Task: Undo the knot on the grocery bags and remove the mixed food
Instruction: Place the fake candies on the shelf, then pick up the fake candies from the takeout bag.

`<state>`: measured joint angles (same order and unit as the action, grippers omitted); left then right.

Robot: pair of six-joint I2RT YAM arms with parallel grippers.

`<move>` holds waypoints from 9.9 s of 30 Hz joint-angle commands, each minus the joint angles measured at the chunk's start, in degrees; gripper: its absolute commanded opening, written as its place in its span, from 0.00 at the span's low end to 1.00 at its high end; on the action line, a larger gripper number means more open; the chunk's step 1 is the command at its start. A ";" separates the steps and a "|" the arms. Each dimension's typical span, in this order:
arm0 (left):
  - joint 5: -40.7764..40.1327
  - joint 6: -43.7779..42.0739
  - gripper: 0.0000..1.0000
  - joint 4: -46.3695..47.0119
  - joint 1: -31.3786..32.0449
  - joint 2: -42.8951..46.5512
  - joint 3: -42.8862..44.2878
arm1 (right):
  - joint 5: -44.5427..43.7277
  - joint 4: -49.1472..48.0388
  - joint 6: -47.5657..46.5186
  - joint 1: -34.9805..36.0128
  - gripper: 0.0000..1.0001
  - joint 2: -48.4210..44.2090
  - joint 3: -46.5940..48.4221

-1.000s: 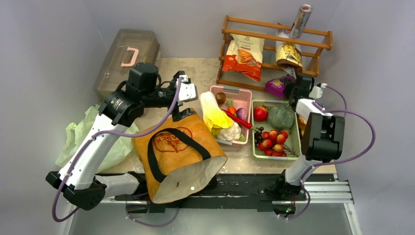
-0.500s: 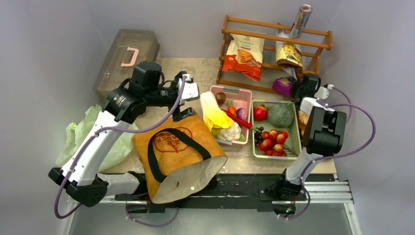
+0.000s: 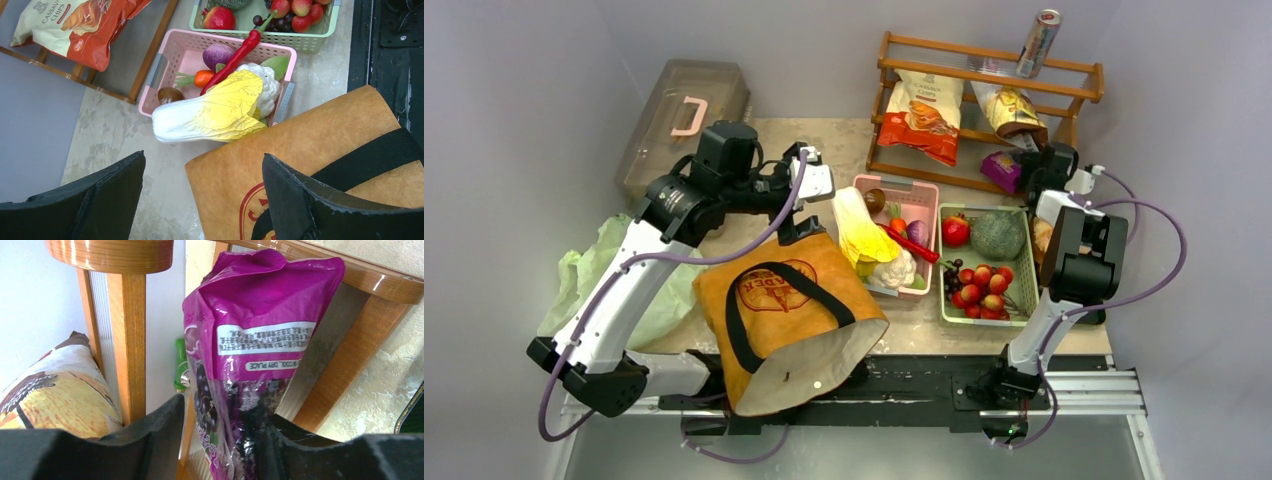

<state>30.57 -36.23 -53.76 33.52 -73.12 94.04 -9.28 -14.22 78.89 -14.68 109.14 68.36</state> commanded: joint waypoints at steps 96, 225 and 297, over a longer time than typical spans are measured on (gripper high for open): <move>-35.26 12.78 1.00 -16.47 41.09 13.54 -16.20 | 28.36 43.76 -72.62 22.10 0.99 -44.98 3.10; 7.80 28.04 0.00 -7.94 -10.69 18.67 -16.08 | 15.35 -2.56 -118.33 83.14 0.00 13.13 4.58; -5.05 25.10 0.00 -2.09 -11.81 17.47 -20.11 | 1.97 26.35 -41.38 33.66 0.00 -41.64 -5.48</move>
<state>26.13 -11.70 -59.13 22.15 -56.05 74.32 -7.97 10.66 31.46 21.65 67.09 62.26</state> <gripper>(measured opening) 0.015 0.022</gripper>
